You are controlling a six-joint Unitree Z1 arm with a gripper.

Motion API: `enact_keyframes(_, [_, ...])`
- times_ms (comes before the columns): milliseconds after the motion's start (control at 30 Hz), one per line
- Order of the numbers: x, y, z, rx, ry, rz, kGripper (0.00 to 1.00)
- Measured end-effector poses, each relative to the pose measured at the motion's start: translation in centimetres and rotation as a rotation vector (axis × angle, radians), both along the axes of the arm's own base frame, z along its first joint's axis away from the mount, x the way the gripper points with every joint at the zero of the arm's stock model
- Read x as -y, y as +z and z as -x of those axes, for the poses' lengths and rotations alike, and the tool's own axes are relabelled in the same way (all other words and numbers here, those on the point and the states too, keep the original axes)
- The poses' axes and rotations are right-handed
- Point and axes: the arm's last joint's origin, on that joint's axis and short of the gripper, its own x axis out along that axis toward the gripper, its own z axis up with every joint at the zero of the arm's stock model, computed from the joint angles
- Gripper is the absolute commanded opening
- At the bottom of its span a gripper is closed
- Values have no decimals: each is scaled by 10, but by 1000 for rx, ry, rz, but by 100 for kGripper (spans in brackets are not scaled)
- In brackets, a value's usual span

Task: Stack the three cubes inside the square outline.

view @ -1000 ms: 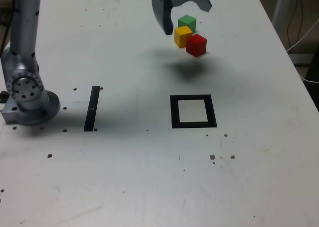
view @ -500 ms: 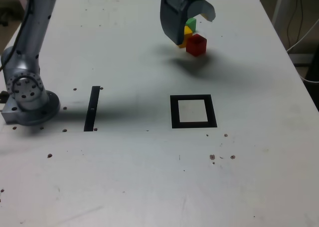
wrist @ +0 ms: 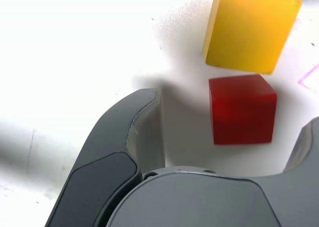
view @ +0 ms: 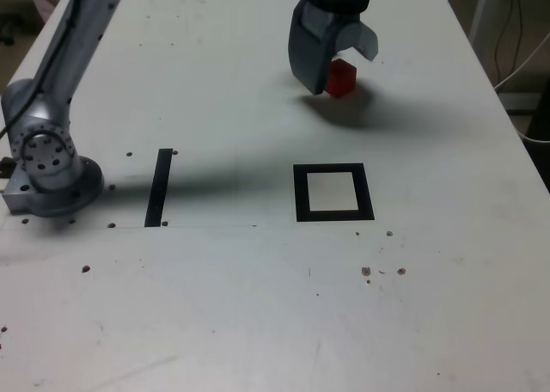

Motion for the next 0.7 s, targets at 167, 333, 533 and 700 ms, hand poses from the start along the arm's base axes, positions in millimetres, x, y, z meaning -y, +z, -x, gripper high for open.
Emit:
enact_keyframes(167, [-4,-7,-4,-5,-1,3,88])
enact_keyframes(333, [-6,-17,-7,-20,-3,11,82])
enact_keyframes(533, [-8,-14,-8,-8,1,7,69])
enact_keyframes(700, [-10,-15,-8,-7,4,6,64])
